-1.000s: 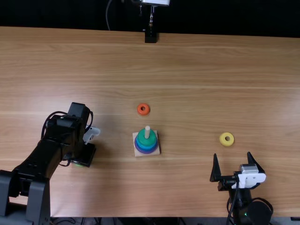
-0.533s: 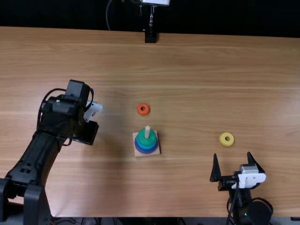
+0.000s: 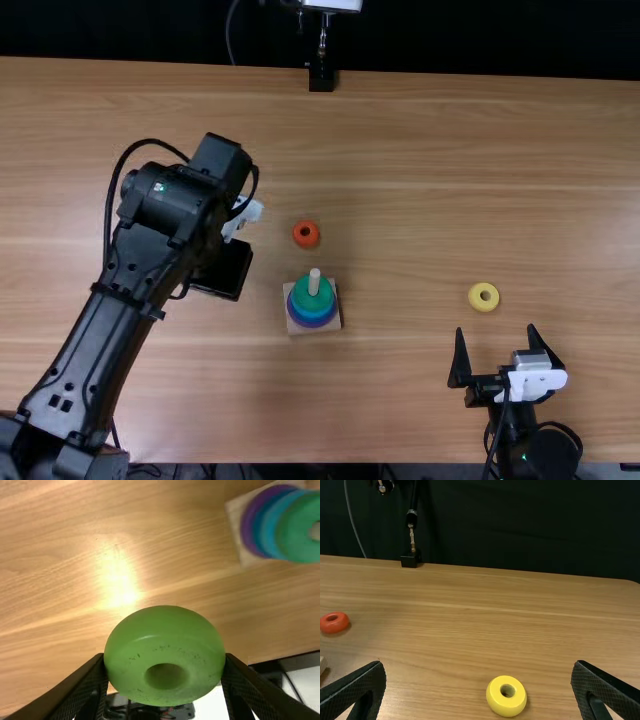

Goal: Build the Hanoi tower: stack the rings onto the peg from bottom to top in this color order: purple, dark blue, light blue, dark green, light green, yellow, orange.

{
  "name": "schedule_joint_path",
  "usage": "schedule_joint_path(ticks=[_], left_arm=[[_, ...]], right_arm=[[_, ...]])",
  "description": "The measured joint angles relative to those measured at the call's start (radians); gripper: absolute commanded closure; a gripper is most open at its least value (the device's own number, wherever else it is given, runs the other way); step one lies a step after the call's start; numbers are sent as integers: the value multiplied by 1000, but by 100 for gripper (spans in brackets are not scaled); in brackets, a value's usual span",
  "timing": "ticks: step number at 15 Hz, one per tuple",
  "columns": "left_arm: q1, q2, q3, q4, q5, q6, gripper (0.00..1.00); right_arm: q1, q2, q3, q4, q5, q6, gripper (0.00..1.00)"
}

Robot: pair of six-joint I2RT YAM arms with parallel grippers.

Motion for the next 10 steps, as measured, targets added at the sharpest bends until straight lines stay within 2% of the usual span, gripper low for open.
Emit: schedule_joint_path(ticks=[5,10], left_arm=[[-122,154,261,1,0,-96,100],[-200,177,293,-2,0,-164,100]], right_arm=[[0,0,0,0,0,0,0],[0,0,0,0,0,0,0]])
